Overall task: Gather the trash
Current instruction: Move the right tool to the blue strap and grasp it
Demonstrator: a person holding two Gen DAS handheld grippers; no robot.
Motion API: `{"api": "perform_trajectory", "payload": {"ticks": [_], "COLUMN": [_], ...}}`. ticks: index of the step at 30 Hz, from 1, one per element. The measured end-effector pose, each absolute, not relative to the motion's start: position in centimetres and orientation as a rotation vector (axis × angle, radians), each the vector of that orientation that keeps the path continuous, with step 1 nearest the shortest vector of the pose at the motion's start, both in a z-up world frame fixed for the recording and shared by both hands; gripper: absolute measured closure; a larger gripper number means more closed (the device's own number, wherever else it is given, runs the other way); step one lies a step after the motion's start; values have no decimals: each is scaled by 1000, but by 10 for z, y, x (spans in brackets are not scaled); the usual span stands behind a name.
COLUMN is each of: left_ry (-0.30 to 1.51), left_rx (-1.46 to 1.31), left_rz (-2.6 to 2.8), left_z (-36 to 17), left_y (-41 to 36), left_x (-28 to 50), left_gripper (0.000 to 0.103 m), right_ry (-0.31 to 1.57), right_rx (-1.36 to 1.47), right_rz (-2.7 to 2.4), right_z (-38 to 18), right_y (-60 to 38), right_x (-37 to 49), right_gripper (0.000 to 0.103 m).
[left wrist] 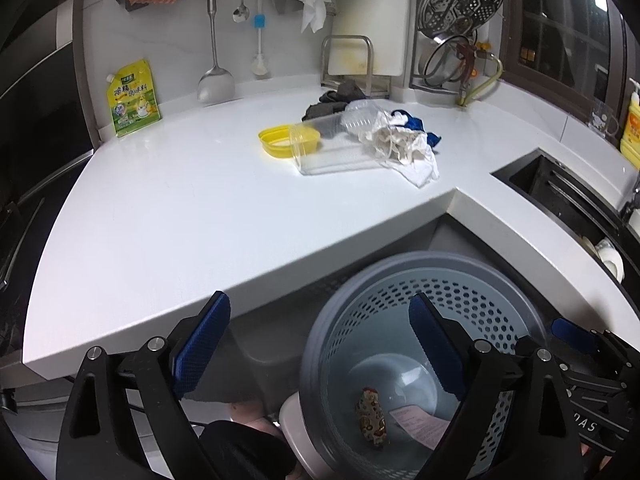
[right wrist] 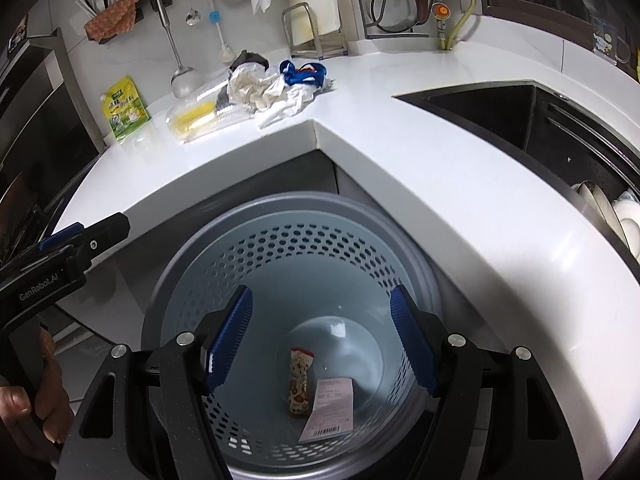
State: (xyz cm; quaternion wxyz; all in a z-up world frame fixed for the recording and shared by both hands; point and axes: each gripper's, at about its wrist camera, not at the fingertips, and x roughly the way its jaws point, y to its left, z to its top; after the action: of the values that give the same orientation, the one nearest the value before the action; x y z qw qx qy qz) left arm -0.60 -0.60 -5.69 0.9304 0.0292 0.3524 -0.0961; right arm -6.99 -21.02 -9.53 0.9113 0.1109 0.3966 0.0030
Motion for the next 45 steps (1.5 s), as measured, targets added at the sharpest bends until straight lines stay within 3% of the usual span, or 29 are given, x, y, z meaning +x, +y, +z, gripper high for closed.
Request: {"api": "perform_trajectory", "payload": {"ticks": [30,45], "left_ry": [631,656], "left_rx": [49,25], "left_rz": [-156,-155], "left_z": [-24,-33], "left_y": [-13,-14], "left_x": [96,125], "left_gripper": [9,9], "right_ry": [680,758], "right_rx": [151,112], "right_rz": [23,19], "right_z": [-24,-31], "right_y": [-232,-229], "right_x": [60,170], "right_gripper": [33,33]}}
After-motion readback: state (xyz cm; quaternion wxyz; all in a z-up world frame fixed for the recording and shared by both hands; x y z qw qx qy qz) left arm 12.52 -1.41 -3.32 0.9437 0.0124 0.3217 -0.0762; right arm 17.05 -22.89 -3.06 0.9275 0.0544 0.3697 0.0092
